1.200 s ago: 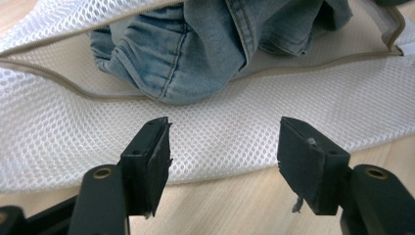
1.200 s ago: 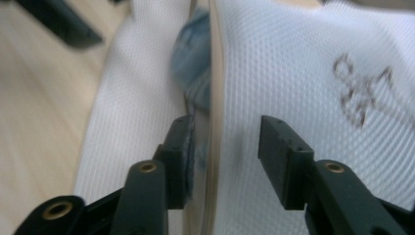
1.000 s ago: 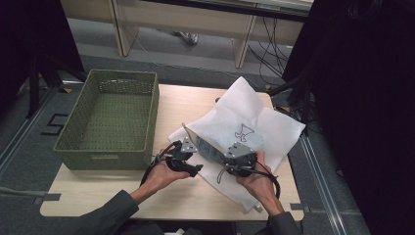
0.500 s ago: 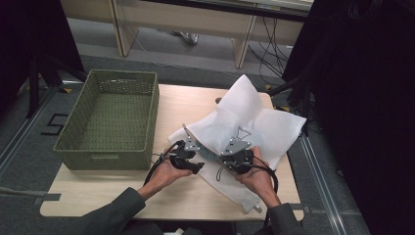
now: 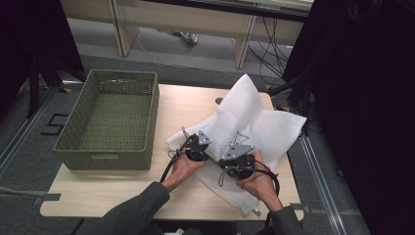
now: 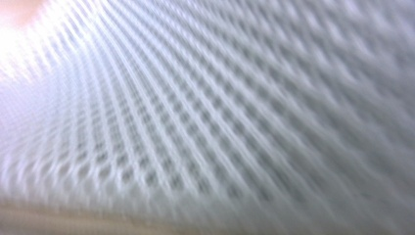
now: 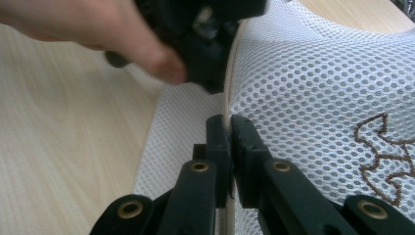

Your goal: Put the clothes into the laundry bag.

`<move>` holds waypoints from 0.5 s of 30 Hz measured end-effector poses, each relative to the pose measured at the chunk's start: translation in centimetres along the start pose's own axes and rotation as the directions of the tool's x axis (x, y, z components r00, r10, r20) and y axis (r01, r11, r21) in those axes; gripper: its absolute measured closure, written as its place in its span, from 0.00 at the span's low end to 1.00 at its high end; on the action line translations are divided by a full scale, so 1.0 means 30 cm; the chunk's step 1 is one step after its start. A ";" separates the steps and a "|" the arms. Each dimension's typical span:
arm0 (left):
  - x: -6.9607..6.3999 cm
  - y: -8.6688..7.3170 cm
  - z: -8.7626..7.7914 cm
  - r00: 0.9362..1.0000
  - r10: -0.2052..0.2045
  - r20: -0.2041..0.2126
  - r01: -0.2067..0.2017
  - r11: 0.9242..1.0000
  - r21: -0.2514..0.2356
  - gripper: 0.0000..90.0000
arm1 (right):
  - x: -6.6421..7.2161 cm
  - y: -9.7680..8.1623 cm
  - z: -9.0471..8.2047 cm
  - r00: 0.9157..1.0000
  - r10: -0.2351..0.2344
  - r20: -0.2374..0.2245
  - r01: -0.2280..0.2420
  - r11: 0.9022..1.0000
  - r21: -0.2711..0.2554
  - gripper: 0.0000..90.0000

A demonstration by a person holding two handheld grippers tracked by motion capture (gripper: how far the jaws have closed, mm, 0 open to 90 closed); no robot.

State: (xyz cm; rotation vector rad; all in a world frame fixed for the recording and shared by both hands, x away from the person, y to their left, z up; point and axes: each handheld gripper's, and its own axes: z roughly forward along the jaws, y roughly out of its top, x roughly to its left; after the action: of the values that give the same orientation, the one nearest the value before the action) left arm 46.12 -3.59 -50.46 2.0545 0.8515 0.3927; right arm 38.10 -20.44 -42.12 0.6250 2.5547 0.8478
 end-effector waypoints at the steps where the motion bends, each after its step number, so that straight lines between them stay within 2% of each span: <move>1: 0.007 0.014 -0.001 1.000 -0.022 0.002 0.023 0.999 -0.035 0.96 | 0.001 0.000 0.001 1.000 0.002 0.009 -0.002 1.000 -0.013 0.97; 2: 0.007 0.037 -0.001 0.999 -0.039 -0.010 0.038 0.996 -0.079 0.96 | 0.002 0.001 -0.001 1.000 0.027 0.012 -0.027 1.000 -0.014 0.97; 4: 0.007 0.042 0.000 0.999 -0.034 -0.003 0.033 0.996 -0.081 0.96 | -0.002 0.002 -0.002 1.000 0.028 0.012 -0.028 0.999 -0.021 0.97; 5: 0.012 0.041 0.010 1.000 -0.015 0.010 0.016 0.997 -0.075 0.95 | -0.009 -0.002 0.001 1.000 0.030 0.006 -0.030 0.999 -0.019 0.97; 6: 0.015 0.029 0.029 1.000 -0.005 -0.004 0.005 0.999 -0.053 0.95 | -0.009 -0.002 0.001 1.000 0.030 0.006 -0.030 0.999 -0.019 0.97; 7: 0.028 0.012 0.047 1.000 0.016 -0.011 -0.016 1.000 -0.002 0.92 | -0.011 -0.013 0.016 0.999 0.034 -0.011 -0.034 0.999 -0.013 0.97; 8: 0.038 -0.006 0.063 1.000 -0.012 -0.011 0.012 1.000 0.008 0.91 | -0.009 -0.017 0.028 0.999 0.036 -0.019 -0.036 0.999 -0.004 0.97; 9: 0.046 -0.009 0.064 0.999 -0.035 0.006 0.035 0.999 0.008 0.90 | -0.008 -0.022 0.040 0.999 0.028 -0.020 -0.028 1.000 0.011 0.97; 10: 0.041 -0.005 0.061 1.000 -0.025 0.002 0.025 1.000 0.002 0.90 | -0.008 -0.022 0.040 0.999 0.028 -0.020 -0.028 1.000 0.011 0.97; 11: 0.038 -0.001 0.053 1.000 0.007 0.002 -0.007 1.000 0.016 0.89 | -0.006 -0.026 0.051 0.999 0.025 -0.020 -0.025 0.999 0.021 0.97; 12: 0.033 0.002 0.037 1.000 0.026 -0.008 -0.026 0.999 0.042 0.85 | -0.003 -0.032 0.066 0.998 0.043 -0.034 -0.042 0.998 0.038 0.97; 15: 0.036 0.002 0.007 0.999 0.034 0.004 -0.034 0.997 0.064 0.79 | -0.008 -0.035 0.080 0.998 0.058 -0.039 -0.056 0.997 0.050 0.97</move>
State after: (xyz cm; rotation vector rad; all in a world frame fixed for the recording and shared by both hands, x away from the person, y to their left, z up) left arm 47.04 -2.98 -50.56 2.1303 0.8379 0.3853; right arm 39.13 -20.21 -44.55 0.7054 2.6124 0.8264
